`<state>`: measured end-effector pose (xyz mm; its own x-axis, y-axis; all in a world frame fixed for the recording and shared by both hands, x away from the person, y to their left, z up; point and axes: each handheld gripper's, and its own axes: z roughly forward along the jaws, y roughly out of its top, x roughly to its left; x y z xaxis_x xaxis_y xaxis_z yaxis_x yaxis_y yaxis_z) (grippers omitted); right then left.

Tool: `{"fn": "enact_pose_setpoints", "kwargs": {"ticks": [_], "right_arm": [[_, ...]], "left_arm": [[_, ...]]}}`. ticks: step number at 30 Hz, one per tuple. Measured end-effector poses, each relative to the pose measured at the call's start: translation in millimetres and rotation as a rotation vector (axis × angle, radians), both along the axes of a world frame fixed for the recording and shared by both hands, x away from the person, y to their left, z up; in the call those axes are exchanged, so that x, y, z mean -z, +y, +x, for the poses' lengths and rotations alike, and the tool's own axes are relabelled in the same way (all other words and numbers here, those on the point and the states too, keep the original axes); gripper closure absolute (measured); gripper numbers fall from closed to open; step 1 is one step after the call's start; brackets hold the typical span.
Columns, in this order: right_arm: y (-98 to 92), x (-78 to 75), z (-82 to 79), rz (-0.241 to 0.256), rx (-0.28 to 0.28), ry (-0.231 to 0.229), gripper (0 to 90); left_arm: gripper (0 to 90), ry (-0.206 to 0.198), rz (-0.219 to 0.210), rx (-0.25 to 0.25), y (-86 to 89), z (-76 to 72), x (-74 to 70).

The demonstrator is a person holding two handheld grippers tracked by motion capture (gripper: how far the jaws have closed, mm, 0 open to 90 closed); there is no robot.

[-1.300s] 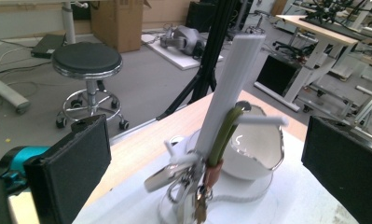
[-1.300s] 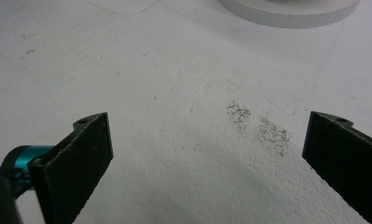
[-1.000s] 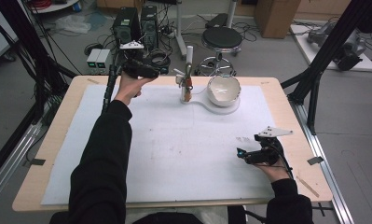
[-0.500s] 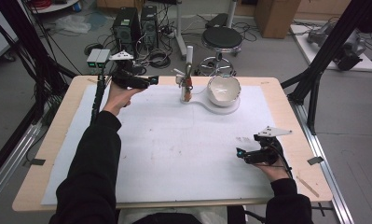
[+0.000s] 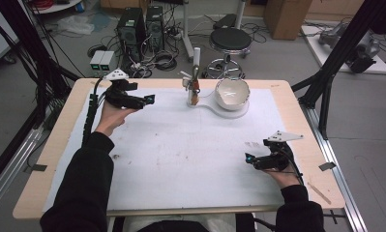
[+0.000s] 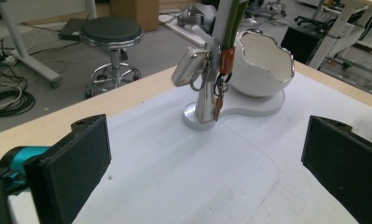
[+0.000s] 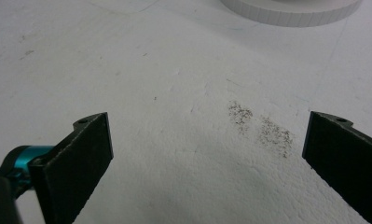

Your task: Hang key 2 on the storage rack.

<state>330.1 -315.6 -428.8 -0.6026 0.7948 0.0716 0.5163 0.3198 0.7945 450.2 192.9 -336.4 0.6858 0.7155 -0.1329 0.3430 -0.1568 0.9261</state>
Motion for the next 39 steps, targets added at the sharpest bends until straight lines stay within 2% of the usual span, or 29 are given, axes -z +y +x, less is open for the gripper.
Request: {"fn": "enact_pose_setpoints", "kwargs": {"ticks": [4, 11, 21, 33, 39], "right_arm": [[0.2, 0.3, 0.4, -0.001, 0.000, 0.000, 0.8], [-0.5, 1.0, 1.5, -0.006, 0.006, 0.004, 0.8], [-0.5, 0.0, 0.6, -0.007, 0.009, -0.004, 0.8], [-1.1, -1.1, -0.9, -0.004, 0.017, -0.010, 0.8], [-1.3, -1.2, -1.1, -0.005, 0.018, -0.009, 0.9]], "left_arm": [[1.7, 0.012, 0.006, -0.020, 11.1, -11.0, 8.4], [1.7, 0.034, 0.017, -0.049, 31.9, -31.0, 14.4], [1.7, 0.036, 0.021, -0.084, 53.8, -60.2, 23.8], [1.7, 0.064, 0.049, -0.108, 69.0, -76.2, 38.9], [1.7, 0.100, 0.073, -0.109, 74.8, -84.8, 51.1]]}}
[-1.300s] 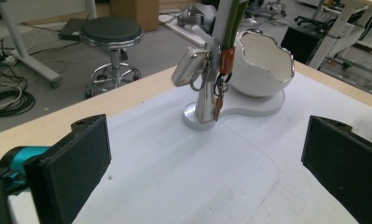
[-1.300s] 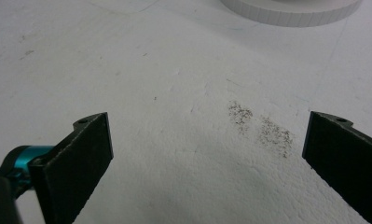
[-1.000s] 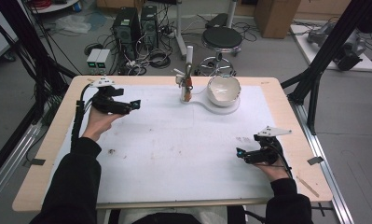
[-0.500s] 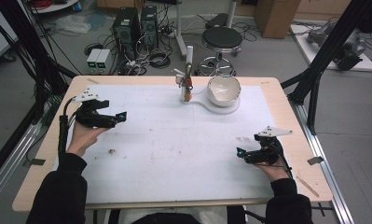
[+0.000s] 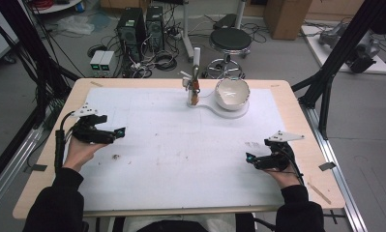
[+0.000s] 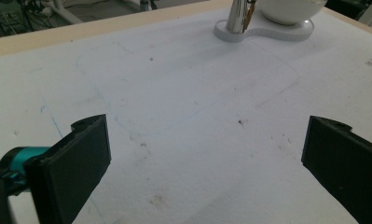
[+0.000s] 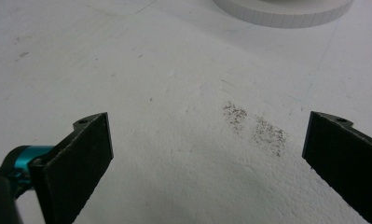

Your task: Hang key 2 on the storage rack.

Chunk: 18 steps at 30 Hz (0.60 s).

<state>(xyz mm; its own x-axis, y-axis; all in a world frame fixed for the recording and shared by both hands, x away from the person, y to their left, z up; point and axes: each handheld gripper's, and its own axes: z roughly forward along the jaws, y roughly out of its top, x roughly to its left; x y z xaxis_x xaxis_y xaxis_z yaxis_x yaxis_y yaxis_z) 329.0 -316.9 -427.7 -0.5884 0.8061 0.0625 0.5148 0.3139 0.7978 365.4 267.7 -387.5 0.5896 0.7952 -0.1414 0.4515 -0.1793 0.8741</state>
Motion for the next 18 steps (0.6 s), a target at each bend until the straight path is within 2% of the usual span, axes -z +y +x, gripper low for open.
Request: {"fn": "enact_pose_setpoints", "kwargs": {"ticks": [4, 7, 10, 13, 18], "right_arm": [[1.4, 0.1, -0.8, -0.002, -0.004, 0.005, 0.9], [1.5, 0.2, -0.8, -0.002, -0.002, 0.006, 0.8], [2.5, 0.8, -0.3, -0.004, -0.005, 0.003, 0.8], [3.5, 1.0, -0.2, -0.007, -0.009, 0.005, 0.9], [3.9, 1.1, 0.2, -0.008, -0.010, 0.005, 0.9]], "left_arm": [[1.7, 0.008, 0.016, 0.014, 1.9, -9.4, 6.7], [1.7, 0.015, 0.012, 0.015, 4.7, -16.4, 12.6], [1.7, 0.035, 0.018, 0.023, 7.7, -23.3, 18.7], [1.7, 0.032, 0.007, 0.020, 9.1, -29.9, 21.8], [1.7, 0.037, 0.019, 0.013, 13.0, -39.5, 25.9]]}}
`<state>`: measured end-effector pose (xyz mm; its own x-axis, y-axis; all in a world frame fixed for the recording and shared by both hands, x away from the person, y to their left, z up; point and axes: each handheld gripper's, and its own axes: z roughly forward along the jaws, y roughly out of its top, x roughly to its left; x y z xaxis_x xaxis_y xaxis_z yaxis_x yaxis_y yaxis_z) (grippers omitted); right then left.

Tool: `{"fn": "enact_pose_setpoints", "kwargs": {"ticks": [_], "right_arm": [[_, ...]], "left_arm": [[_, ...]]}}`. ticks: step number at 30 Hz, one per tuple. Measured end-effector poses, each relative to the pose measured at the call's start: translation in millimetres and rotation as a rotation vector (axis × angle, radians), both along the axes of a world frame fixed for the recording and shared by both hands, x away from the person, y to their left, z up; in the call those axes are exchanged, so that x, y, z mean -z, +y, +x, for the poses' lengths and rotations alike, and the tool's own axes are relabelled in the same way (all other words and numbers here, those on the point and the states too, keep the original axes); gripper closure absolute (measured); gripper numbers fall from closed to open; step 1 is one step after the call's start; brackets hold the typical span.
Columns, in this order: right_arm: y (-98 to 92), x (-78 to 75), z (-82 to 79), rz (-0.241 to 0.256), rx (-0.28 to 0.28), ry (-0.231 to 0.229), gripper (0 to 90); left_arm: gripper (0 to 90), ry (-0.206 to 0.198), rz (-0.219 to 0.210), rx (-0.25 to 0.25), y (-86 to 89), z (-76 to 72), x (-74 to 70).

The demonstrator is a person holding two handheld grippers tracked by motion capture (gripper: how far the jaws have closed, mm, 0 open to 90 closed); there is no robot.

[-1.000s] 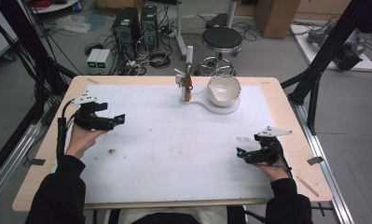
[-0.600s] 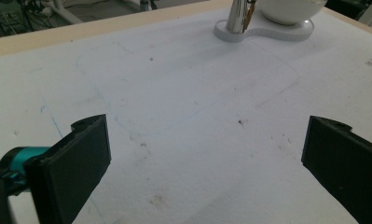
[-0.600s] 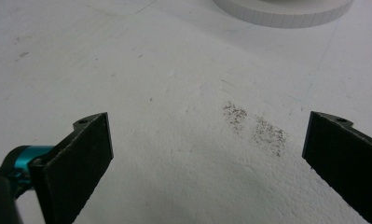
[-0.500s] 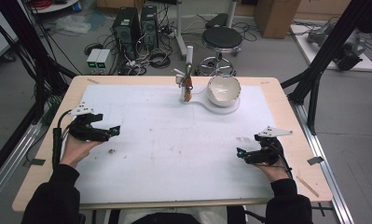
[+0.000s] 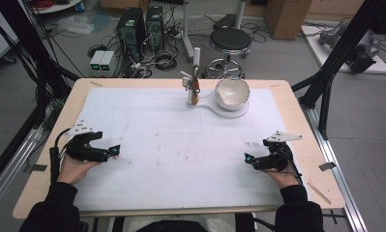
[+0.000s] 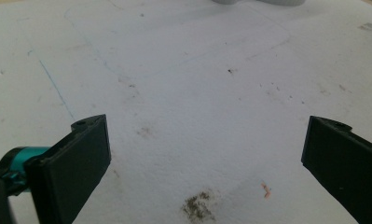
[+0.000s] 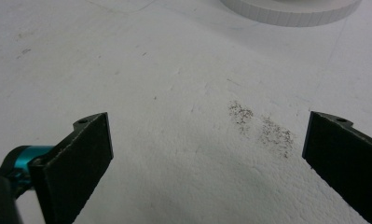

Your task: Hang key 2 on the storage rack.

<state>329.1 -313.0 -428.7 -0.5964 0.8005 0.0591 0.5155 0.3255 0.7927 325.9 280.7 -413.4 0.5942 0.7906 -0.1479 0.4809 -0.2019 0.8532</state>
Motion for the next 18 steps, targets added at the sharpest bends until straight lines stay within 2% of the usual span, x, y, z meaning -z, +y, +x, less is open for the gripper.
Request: {"fn": "enact_pose_setpoints", "kwargs": {"ticks": [13, 18], "right_arm": [[-0.2, 0.3, 0.5, -0.002, -0.005, 0.001, 0.8], [-0.1, 0.2, 0.4, -0.001, -0.004, 0.000, 0.8]], "left_arm": [[1.7, 0.004, 0.043, -0.010, 3.8, -20.9, 11.2], [1.7, -0.026, 0.051, -0.019, 4.6, -28.4, 10.2]]}}
